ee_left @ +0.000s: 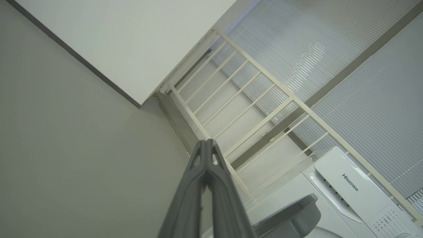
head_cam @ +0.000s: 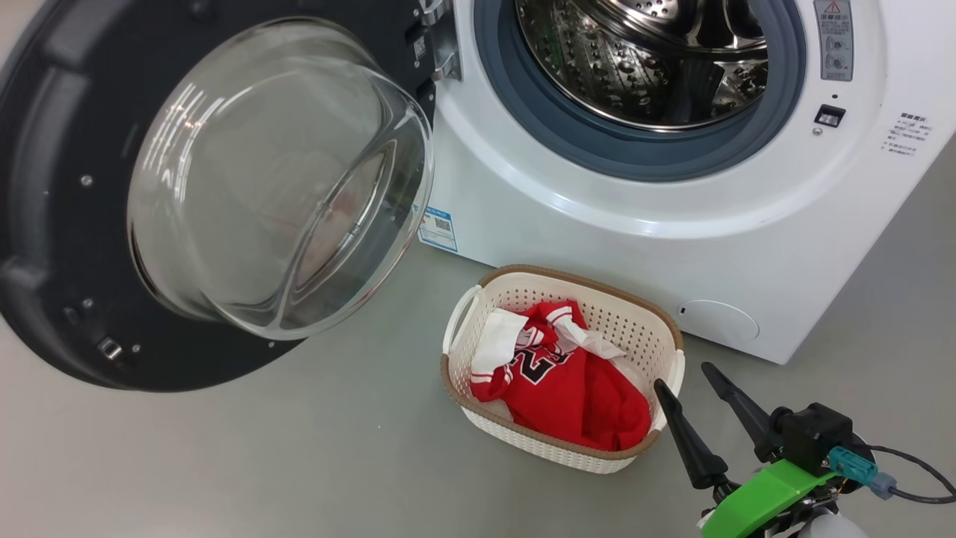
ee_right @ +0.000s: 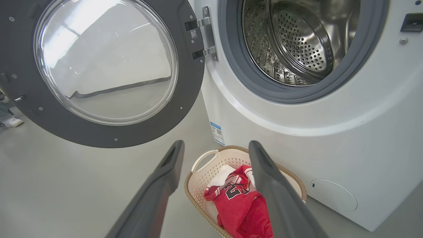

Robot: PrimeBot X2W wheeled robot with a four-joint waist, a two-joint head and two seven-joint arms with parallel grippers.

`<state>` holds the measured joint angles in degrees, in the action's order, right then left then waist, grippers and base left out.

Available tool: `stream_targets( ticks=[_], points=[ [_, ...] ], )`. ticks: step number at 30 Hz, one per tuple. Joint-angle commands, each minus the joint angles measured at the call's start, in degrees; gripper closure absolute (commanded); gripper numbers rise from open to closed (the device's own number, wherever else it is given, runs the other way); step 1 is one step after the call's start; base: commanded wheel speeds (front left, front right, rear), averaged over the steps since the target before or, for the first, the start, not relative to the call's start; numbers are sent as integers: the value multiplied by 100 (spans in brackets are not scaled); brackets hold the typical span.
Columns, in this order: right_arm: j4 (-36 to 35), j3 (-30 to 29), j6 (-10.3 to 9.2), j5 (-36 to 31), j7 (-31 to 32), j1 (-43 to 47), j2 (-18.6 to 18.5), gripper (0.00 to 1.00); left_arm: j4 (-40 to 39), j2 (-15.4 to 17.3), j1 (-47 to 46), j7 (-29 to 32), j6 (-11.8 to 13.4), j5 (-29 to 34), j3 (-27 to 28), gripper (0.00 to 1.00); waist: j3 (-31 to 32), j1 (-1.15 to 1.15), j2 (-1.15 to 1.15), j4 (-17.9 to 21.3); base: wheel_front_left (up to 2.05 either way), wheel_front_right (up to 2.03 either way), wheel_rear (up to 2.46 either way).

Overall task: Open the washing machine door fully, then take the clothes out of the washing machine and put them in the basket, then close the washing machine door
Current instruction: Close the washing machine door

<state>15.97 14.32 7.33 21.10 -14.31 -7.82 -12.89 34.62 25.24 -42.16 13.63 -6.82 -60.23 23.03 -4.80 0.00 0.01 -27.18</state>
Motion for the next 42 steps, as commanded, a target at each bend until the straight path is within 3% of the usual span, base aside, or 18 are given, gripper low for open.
stream_targets(
  ticks=[1,9,20,32,42],
  points=[
    [-150,112,16,-61,-69,-27,-13,0,126,440,-244,294,36,-99,63,100,-46,0,-1,27,0,0,0],
    [-147,142,16,-55,-69,-101,-32,0,1539,778,-667,2043,133,-475,-251,100,-95,0,-1,123,0,0,0],
    [-155,158,16,-52,-69,-93,-61,0,1872,665,-641,2839,-9,-740,-415,100,-87,0,-1,255,0,0,0],
    [-157,86,16,-62,-69,-49,-12,0,1193,503,-280,3705,-62,-946,-750,100,-43,0,-1,307,0,0,0],
    [-205,-15,16,-78,-69,15,48,0,-650,388,532,5016,-66,-1785,-1018,100,-3,0,-1,445,0,0,0]
  ],
)
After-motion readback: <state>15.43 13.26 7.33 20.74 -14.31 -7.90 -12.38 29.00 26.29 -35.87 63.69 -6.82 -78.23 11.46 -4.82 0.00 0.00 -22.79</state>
